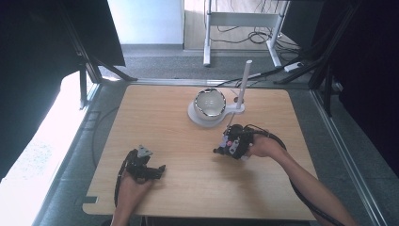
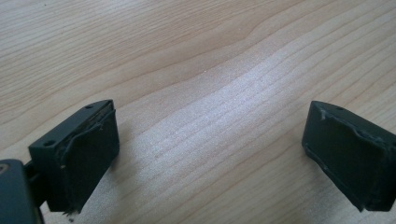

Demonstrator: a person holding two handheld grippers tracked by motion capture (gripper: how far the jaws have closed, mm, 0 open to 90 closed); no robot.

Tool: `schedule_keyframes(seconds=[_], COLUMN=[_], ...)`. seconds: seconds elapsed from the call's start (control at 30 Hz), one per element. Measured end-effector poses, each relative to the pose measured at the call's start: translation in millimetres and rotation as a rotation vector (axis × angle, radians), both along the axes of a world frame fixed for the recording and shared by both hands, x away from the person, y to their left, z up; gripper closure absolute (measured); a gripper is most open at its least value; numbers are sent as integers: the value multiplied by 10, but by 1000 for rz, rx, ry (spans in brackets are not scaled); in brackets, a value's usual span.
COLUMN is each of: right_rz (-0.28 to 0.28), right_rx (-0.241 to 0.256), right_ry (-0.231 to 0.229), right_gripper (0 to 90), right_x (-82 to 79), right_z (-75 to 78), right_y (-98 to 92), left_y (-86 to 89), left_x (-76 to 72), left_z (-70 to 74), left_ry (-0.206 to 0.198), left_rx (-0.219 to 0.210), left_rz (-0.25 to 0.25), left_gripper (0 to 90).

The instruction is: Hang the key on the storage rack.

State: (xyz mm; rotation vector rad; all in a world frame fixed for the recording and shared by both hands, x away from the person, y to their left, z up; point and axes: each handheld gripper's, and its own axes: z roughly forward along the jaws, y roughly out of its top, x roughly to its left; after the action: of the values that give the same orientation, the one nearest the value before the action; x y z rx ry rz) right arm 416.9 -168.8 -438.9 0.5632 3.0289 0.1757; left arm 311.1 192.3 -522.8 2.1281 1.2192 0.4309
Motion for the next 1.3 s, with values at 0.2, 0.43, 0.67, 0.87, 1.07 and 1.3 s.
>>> schedule_keyframes(seconds=[0.2,0.43,0.67,0.87,1.07,1.3], right_rz=[-8,-26,-63,-95,-117,-135], right_rx=[43,37,50,57,57,70], right_ry=[9,-1,-15,-41,-60,-97], right_gripper=[360,360,360,360,361,363], right_x=[45,91,167,253,360,502], right_z=[192,315,470,607,728,965], right_y=[-125,-239,-387,-526,-657,-794], left_y=[0,0,1,1,0,-1], left_x=[0,0,1,2,2,2], left_z=[0,0,0,0,0,-1], left_ry=[0,0,-1,-1,-2,-2], left_rx=[0,1,2,2,0,-1], left_rz=[0,1,-1,-2,-1,1], left_gripper=[40,39,39,39,39,39])
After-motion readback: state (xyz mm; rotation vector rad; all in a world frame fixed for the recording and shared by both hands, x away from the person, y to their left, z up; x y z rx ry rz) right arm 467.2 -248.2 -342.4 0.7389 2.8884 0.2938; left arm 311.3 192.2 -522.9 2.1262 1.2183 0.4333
